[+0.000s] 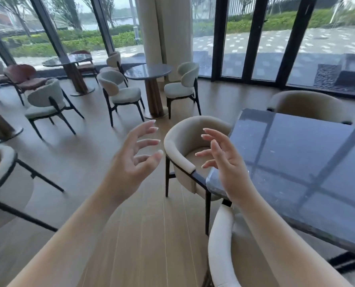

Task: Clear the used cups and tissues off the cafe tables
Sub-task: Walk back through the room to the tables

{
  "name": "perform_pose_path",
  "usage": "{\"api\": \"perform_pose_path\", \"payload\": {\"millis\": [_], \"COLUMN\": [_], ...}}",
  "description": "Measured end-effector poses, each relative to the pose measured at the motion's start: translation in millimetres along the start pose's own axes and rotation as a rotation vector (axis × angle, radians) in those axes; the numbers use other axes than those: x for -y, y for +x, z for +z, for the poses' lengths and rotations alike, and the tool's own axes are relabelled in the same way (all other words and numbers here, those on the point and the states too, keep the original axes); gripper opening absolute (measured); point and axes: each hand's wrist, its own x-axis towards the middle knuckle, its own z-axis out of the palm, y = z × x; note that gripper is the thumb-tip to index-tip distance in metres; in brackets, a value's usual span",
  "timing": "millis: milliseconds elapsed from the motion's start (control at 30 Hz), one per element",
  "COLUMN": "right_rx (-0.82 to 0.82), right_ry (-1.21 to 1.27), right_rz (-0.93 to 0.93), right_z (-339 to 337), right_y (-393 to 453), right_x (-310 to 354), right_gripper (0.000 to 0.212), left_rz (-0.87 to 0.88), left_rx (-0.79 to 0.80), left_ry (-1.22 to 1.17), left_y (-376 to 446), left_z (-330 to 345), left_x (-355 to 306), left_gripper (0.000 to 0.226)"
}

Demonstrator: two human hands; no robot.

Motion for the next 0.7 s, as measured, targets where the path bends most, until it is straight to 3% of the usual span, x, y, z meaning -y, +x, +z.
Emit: {"api": "perform_pose_path", "payload": {"millis": [233,367,700], "right_rx": [-0.174,-0.303,-0.563], "right_ry": [-0.104,-0.165,-0.268], "right_rz": [0.048,0.066,0.152], "right_z": [-18,-23,21], "right_y": [25,34,67], "right_x": [-24,-43,-94], "right_gripper": [0.037,0.029,0.029], "left_rz": [0.032,0.052,0.022], "left_rx": [0.171,0.271,0.486], "left_ry": [-0.101,-0.162,-0.239], "left_y": [66,104,180], "left_z": [14,23,3], "left_x": [53,85,167], "left_gripper": [0.056,0.057,0.066]}}
